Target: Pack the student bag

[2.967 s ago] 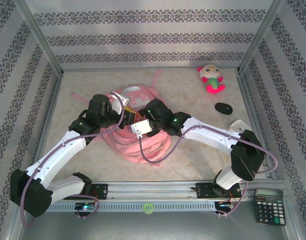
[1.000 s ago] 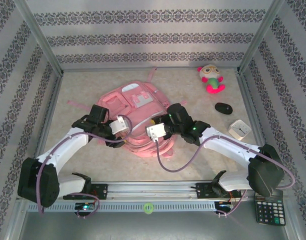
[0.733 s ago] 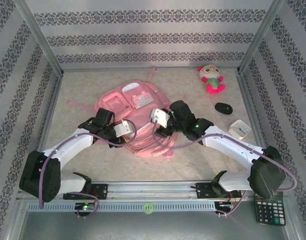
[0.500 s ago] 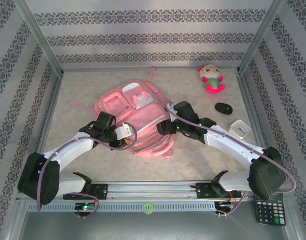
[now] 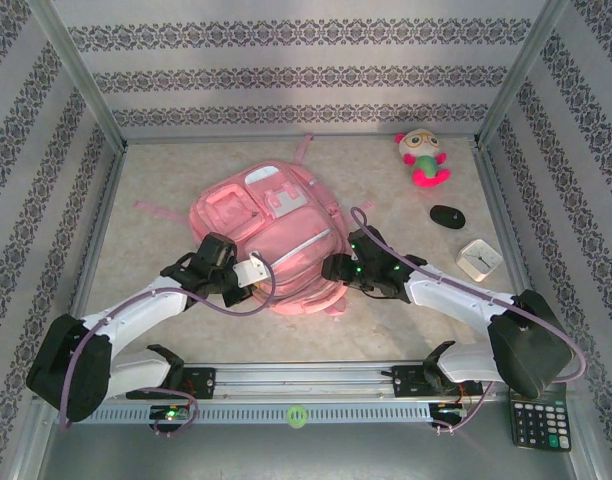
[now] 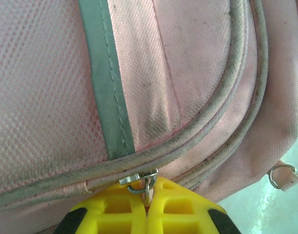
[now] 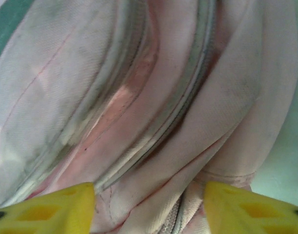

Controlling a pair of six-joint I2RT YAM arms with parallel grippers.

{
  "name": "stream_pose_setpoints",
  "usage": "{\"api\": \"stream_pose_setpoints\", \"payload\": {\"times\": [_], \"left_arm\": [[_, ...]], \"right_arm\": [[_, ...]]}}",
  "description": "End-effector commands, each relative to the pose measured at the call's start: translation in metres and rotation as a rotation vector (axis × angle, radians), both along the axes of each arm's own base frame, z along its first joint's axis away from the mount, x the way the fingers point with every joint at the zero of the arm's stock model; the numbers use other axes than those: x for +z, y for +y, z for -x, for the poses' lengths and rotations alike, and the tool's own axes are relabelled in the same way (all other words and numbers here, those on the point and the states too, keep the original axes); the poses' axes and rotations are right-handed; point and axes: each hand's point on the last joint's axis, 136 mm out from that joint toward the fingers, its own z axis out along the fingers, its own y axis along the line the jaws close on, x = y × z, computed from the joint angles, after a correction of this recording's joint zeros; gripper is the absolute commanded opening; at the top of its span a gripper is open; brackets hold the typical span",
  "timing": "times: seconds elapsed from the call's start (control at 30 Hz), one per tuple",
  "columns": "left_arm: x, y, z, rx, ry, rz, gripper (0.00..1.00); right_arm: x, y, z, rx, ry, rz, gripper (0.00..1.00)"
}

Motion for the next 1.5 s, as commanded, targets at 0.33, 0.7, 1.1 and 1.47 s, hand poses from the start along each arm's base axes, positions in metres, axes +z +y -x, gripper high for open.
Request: {"api": "stream_pose_setpoints", "payload": {"times": [0.33, 0.7, 1.1, 1.47], "left_arm": [[0.033, -0.049, 0.040, -0.022, 0.193, 0.190, 0.00], [0.068, -0.110, 0.043, -0.078, 0.209, 0.320, 0.28], [0.085, -0.044, 0.015, -0.295, -0.360, -0.051, 0.79], [0.044, -0.046, -0.021, -0.481, -0.363, -0.200, 0.77]], "right_arm": [[0.021, 0.047, -0.012, -0.119, -0.091, -0.298, 0.36], [0.041, 0.043, -0.033, -0.127, -0.164, -0.314, 0.33], [0.067, -0.006, -0.041, 0.104, -0.334, -0.147, 0.54], [0.079, 0.012, 0.015, 0.400, -0.604, 0.020, 0.57]]}}
